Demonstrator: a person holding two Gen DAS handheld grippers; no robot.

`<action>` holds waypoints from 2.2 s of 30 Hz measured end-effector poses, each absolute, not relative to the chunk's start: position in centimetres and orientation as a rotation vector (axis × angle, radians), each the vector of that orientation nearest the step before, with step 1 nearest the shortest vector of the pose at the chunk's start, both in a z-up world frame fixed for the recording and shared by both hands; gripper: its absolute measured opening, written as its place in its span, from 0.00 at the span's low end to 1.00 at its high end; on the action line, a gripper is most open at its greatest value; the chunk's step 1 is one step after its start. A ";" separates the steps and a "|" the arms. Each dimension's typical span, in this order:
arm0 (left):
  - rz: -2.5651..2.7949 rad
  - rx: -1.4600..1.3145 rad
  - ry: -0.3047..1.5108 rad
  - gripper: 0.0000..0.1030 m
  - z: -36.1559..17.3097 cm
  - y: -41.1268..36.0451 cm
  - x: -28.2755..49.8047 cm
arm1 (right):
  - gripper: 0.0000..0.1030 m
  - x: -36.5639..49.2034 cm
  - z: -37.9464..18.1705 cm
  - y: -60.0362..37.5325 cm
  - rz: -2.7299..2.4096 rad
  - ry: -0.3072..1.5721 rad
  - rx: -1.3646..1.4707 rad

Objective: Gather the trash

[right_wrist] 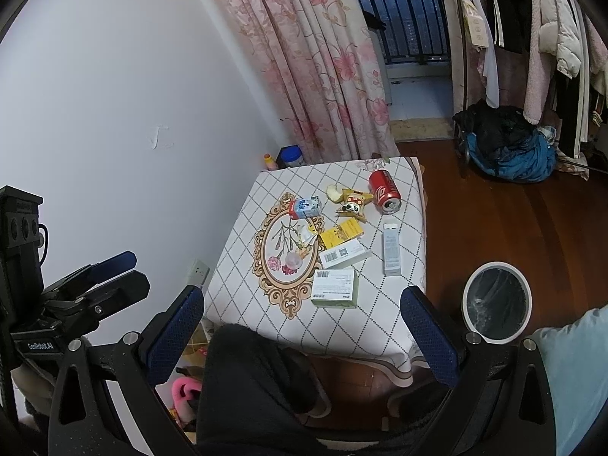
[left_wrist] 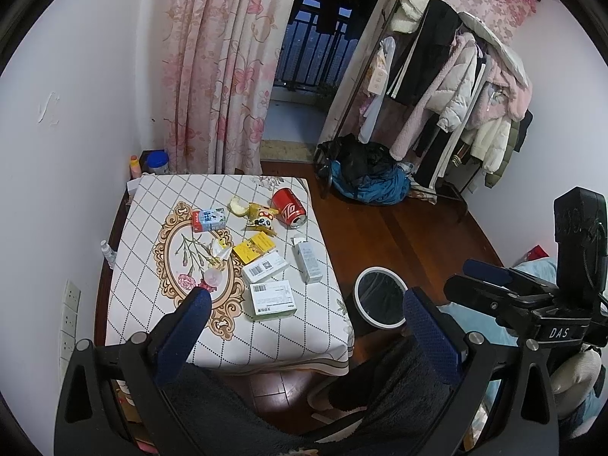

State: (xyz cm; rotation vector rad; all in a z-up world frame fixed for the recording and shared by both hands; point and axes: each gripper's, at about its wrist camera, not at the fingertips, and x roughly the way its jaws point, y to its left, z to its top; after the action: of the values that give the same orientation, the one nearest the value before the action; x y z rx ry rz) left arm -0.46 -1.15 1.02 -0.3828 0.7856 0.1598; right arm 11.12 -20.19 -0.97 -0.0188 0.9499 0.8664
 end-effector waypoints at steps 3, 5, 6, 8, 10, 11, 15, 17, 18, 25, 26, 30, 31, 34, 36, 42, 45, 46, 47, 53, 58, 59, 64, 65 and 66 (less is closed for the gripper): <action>0.159 -0.379 0.787 1.00 0.9 -0.9 -0.5 | 1.00 11.1 -1.0 -20.1 0.869 0.948 -0.021; 0.161 -0.377 0.787 1.00 1.1 -1.0 -0.6 | 1.00 11.0 -1.0 -19.9 0.872 0.947 -0.025; 0.161 -0.378 0.787 1.00 1.2 -1.0 -0.6 | 1.00 11.0 -1.0 -19.8 0.874 0.946 -0.028; 0.162 -0.378 0.786 1.00 1.4 -1.1 -0.6 | 1.00 10.9 -1.0 -19.9 0.877 0.945 -0.028; 0.157 -0.380 0.786 1.00 1.0 -0.7 -0.6 | 1.00 10.8 -1.0 -19.9 0.876 0.944 -0.029; 0.158 -0.379 0.785 1.00 1.0 -0.7 -0.6 | 1.00 10.9 -1.0 -19.9 0.877 0.944 -0.029; 0.156 -0.378 0.786 1.00 1.2 -0.6 -0.6 | 1.00 10.8 -0.8 -19.8 0.878 0.938 -0.033; 0.153 -0.379 0.787 1.00 1.3 -0.5 -0.5 | 1.00 10.7 -0.7 -19.8 0.876 0.935 -0.034; 0.151 -0.378 0.787 1.00 1.4 -0.5 -0.5 | 1.00 10.8 -0.6 -19.8 0.875 0.935 -0.034; 0.152 -0.380 0.783 1.00 1.5 -0.3 -0.6 | 1.00 10.8 -0.6 -20.0 0.873 0.933 -0.037; 0.152 -0.380 0.783 1.00 1.6 -0.3 -0.6 | 1.00 10.8 -0.6 -20.0 0.874 0.933 -0.038; 0.157 -0.379 0.784 1.00 1.1 -0.7 -0.7 | 1.00 10.8 -0.6 -20.1 0.873 0.930 -0.034; 0.157 -0.379 0.785 1.00 1.1 -0.6 -0.7 | 1.00 10.8 -0.6 -20.2 0.873 0.929 -0.033; 0.158 -0.379 0.784 1.00 1.1 -0.7 -0.7 | 1.00 10.8 -0.7 -20.5 0.870 0.928 -0.033; 0.158 -0.380 0.785 1.00 1.1 -0.6 -0.7 | 1.00 10.9 -0.8 -20.6 0.869 0.929 -0.033; 0.160 -0.379 0.784 1.00 1.3 -0.5 -0.8 | 1.00 11.0 -0.8 -20.7 0.870 0.931 -0.032; 0.162 -0.374 0.784 1.00 1.3 -0.6 -0.7 | 1.00 11.0 -0.8 -20.6 0.868 0.930 -0.034; 0.162 -0.375 0.784 1.00 1.3 -0.6 -0.7 | 1.00 11.0 -0.8 -20.6 0.868 0.930 -0.034; 0.162 -0.375 0.784 1.00 1.2 -0.6 -0.7 | 1.00 11.0 -0.8 -20.6 0.868 0.930 -0.034; 0.162 -0.373 0.784 1.00 1.2 -0.6 -0.8 | 1.00 11.1 -0.9 -20.6 0.868 0.931 -0.032; 0.217 -0.354 0.794 1.00 0.3 0.1 -0.1 | 1.00 11.6 -1.5 -20.8 0.842 0.937 0.001; 0.265 -0.338 0.800 1.00 -0.2 0.7 0.4 | 1.00 12.0 -1.8 -20.7 0.833 0.944 0.010; 0.472 -0.300 0.883 1.00 -6.1 4.9 3.9 | 1.00 16.1 -6.9 -18.9 0.737 1.025 0.025; 0.498 -0.315 0.915 1.00 -7.8 6.1 4.8 | 1.00 17.5 -8.8 -18.2 0.709 1.057 0.022; 0.513 -0.331 0.942 1.00 -9.3 6.9 5.5 | 1.00 18.8 -10.2 -17.5 0.691 1.088 0.021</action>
State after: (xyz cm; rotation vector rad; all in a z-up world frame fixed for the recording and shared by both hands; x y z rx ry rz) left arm 5.51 6.87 -9.25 -0.3311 0.9420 0.5133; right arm 18.76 -17.48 -10.16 0.0206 1.0878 0.6907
